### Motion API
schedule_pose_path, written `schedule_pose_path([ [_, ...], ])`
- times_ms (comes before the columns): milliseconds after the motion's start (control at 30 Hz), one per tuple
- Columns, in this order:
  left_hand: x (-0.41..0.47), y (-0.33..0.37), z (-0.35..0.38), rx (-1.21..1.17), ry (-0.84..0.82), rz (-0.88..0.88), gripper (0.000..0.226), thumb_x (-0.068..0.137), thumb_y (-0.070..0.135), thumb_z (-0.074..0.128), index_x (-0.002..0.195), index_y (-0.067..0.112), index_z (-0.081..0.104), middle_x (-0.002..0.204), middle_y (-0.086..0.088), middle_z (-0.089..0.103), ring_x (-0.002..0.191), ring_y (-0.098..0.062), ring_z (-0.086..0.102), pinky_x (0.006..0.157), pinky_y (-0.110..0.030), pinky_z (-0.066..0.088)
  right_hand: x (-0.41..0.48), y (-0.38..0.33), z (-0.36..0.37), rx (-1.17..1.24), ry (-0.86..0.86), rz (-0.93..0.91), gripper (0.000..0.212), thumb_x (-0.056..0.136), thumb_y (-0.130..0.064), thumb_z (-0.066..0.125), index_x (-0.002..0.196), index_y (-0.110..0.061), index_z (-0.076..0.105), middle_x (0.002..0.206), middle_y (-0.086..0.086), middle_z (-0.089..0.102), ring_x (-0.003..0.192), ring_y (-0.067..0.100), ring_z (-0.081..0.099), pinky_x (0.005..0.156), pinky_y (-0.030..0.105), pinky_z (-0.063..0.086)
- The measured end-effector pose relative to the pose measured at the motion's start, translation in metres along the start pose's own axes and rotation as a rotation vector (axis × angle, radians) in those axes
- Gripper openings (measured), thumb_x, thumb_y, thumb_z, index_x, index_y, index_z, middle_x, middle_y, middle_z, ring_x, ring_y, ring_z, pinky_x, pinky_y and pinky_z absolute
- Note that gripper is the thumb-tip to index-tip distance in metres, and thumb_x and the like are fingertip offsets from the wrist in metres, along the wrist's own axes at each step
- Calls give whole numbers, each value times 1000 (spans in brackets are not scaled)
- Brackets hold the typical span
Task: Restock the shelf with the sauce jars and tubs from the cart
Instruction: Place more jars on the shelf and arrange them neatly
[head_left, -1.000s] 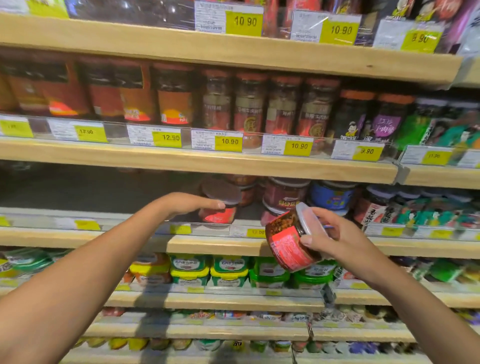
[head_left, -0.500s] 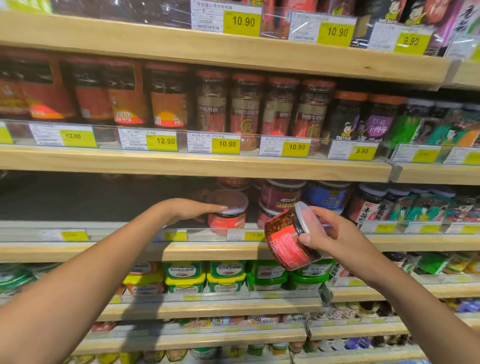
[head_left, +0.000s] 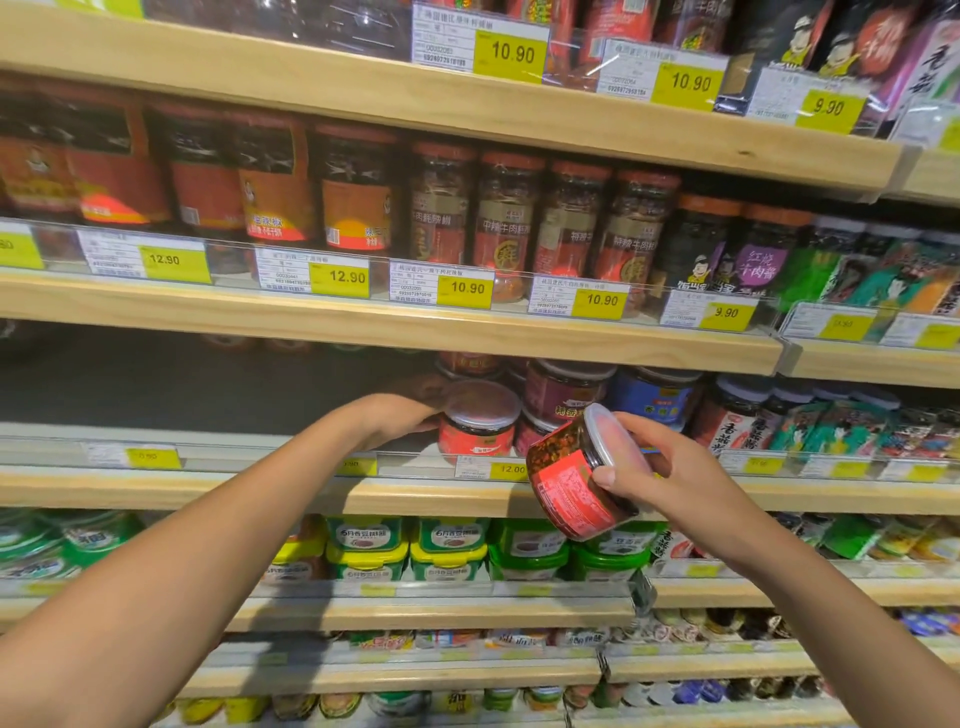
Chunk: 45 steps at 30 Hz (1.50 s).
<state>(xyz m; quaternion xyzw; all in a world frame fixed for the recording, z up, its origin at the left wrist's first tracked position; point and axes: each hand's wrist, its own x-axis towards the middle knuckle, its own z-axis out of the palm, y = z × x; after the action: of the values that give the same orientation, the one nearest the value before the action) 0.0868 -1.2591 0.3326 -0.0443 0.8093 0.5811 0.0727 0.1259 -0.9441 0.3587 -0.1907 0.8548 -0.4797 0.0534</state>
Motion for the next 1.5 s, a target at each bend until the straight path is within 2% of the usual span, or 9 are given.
schedule_pose_path([
  [100, -5, 4, -1, 189, 51, -102, 33, 109, 27, 42, 136, 13, 56, 140, -6, 60, 112, -15, 63, 98, -26, 48, 3, -6, 8, -36, -2, -13, 84, 53, -71, 76, 131, -50, 52, 126, -20, 62, 111, 3, 62, 93, 37, 55],
  [267, -36, 2, 14, 454, 491, 337, 28, 103, 23, 46, 81, 10, 57, 84, -4, 60, 91, -28, 60, 68, -33, 33, 11, -22, 23, -132, 68, -1, 101, 48, -74, 71, 139, -36, 49, 129, -16, 57, 111, 4, 58, 88, 26, 48],
  [333, -58, -3, 30, 394, 449, 620, 22, 99, 38, 54, 109, 20, 64, 107, 5, 63, 102, -11, 61, 79, -24, 42, 18, -28, 30, -135, 95, 18, 94, 55, -70, 75, 137, -31, 52, 127, -12, 59, 110, 9, 59, 89, 30, 49],
  [500, -74, -14, 65, 710, 409, 631, 109, 68, 81, 67, 154, 31, 25, 152, 14, 36, 137, -6, 38, 111, -31, 38, 35, -46, 53, -47, 183, 9, 63, 59, -67, 78, 106, -27, 64, 99, -12, 69, 90, 8, 66, 78, 32, 55],
  [667, -60, -17, 48, 291, 400, 521, 89, 69, 61, 82, 143, 32, 42, 135, 14, 53, 123, -4, 53, 104, -35, 49, 43, -50, 60, 259, 171, -11, 18, 95, -33, 61, 112, -29, 59, 111, -8, 67, 94, 4, 65, 76, 24, 52],
  [1000, -38, -26, 21, -62, 139, 393, 65, 76, 53, 81, 118, 29, 39, 140, 3, 50, 134, -3, 44, 112, -26, 39, 44, -16, 78, 239, 110, -107, 45, 96, -11, 61, 139, -19, 50, 122, -10, 67, 112, 5, 64, 97, 30, 51],
  [1200, -32, -15, 15, 104, 310, 370, 38, 85, 48, 75, 109, 30, 53, 103, 11, 61, 96, -4, 59, 87, -27, 48, 57, -13, 93, 218, 329, -57, 62, 86, -34, 73, 140, -15, 50, 101, -13, 72, 105, 7, 66, 99, 43, 52],
  [1333, -26, -7, 14, 165, 380, 289, 47, 92, 43, 70, 63, 18, 42, 44, 12, 40, 35, -2, 38, 44, -16, 31, 67, -20, 101, 221, 368, -82, 59, 91, -25, 68, 144, -13, 46, 137, 5, 59, 118, 12, 61, 96, 24, 53],
  [1500, -12, -8, 9, 197, 383, 108, 65, 97, 41, 62, 48, 17, 28, 40, 4, 26, 39, -16, 28, 48, -29, 26, 72, -17, 117, 85, 307, -122, 42, 90, -20, 53, 126, -41, 46, 128, -6, 61, 115, 9, 59, 102, 44, 50],
])
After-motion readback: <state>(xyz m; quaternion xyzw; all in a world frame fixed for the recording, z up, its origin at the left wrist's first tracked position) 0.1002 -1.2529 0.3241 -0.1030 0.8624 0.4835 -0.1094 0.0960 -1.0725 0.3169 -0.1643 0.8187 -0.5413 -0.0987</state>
